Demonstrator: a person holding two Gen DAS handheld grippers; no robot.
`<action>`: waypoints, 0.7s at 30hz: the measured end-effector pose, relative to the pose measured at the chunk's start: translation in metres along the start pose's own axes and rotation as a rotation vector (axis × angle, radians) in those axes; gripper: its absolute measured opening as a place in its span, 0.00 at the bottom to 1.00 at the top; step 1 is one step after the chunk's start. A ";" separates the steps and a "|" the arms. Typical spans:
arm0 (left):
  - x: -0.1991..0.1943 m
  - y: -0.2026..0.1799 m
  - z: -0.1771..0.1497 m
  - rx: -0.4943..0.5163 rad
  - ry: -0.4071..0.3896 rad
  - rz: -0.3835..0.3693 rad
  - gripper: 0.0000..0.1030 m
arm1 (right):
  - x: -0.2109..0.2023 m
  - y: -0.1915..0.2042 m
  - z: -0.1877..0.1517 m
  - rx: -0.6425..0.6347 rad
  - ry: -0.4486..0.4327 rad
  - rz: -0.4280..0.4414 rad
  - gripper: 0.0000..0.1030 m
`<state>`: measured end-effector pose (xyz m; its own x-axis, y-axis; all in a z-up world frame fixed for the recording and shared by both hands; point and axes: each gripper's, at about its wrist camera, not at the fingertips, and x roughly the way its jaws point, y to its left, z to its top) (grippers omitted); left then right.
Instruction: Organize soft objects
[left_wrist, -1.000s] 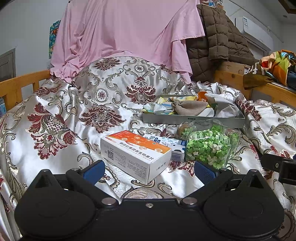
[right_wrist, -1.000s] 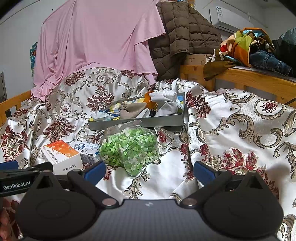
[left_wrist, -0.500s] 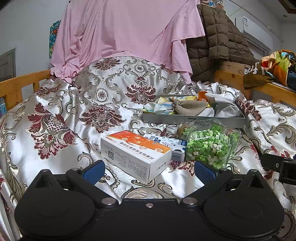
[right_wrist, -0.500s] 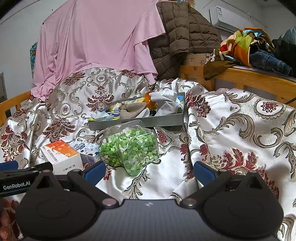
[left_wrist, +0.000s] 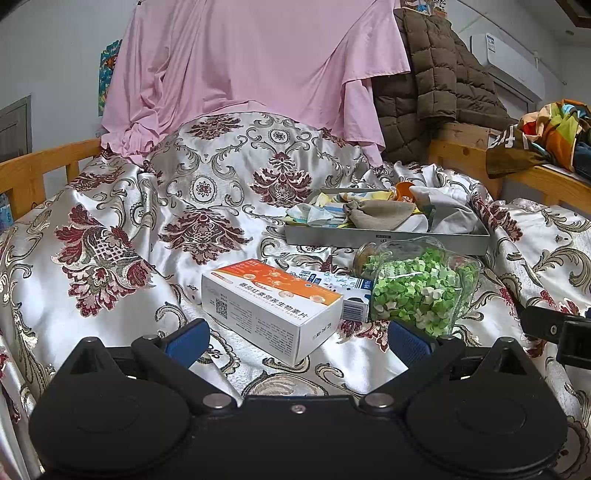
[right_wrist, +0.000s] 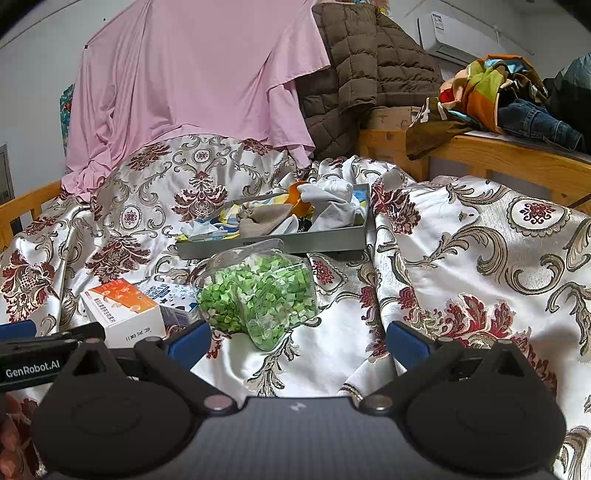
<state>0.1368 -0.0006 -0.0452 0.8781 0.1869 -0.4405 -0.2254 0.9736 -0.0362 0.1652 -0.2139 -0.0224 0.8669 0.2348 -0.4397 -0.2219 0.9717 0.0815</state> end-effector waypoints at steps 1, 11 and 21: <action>0.000 0.000 0.000 0.000 0.000 0.000 0.99 | 0.000 0.000 0.000 0.000 0.000 0.000 1.00; -0.001 -0.001 0.001 0.004 -0.006 -0.007 0.99 | 0.000 0.000 0.000 -0.001 0.000 -0.001 1.00; -0.002 -0.002 0.001 0.014 0.002 -0.013 0.99 | 0.000 0.000 0.000 0.000 0.001 0.000 1.00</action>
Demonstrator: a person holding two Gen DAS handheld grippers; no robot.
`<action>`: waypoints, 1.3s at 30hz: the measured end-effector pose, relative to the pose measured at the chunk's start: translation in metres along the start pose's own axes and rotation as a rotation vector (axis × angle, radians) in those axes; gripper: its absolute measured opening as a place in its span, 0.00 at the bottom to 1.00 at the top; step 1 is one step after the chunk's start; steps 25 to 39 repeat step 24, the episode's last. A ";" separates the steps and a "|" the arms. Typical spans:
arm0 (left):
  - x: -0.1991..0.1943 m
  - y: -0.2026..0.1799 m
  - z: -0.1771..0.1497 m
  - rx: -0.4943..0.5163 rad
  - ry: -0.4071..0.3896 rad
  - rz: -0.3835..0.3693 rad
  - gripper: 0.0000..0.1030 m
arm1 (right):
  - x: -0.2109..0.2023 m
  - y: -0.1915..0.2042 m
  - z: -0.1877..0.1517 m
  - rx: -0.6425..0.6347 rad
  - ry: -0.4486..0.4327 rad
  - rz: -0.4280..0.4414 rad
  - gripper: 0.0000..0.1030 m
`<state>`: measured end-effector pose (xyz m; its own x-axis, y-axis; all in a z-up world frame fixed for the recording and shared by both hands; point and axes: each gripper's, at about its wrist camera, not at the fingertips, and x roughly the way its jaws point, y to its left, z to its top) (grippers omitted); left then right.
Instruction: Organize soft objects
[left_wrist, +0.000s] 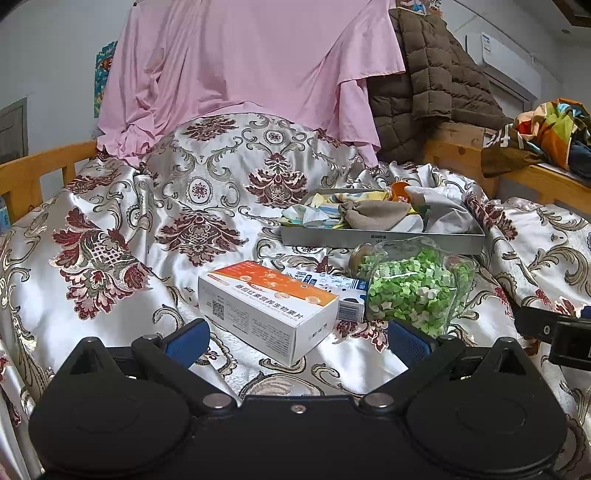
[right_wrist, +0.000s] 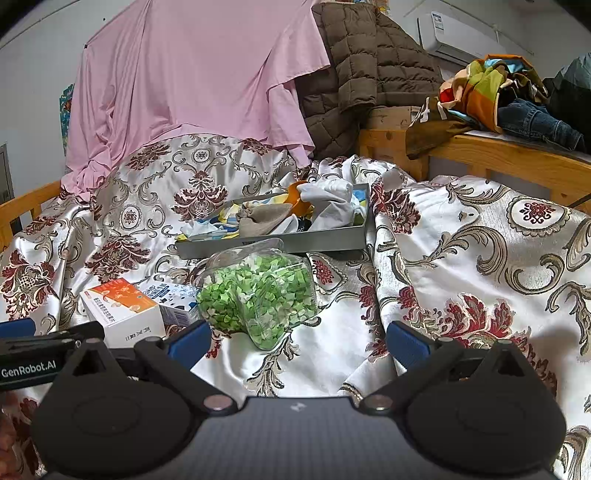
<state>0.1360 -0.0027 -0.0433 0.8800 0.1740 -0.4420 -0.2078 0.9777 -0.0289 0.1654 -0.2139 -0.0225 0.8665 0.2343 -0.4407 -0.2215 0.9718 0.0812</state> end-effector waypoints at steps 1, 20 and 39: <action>0.000 0.000 0.000 0.000 0.003 0.002 0.99 | 0.000 0.000 0.000 0.000 0.000 0.000 1.00; 0.001 0.003 0.002 0.003 0.014 0.029 0.99 | 0.000 0.000 0.000 0.000 -0.001 0.000 1.00; 0.001 0.004 0.002 0.006 0.018 0.030 0.99 | 0.000 0.001 0.000 -0.001 0.000 -0.001 1.00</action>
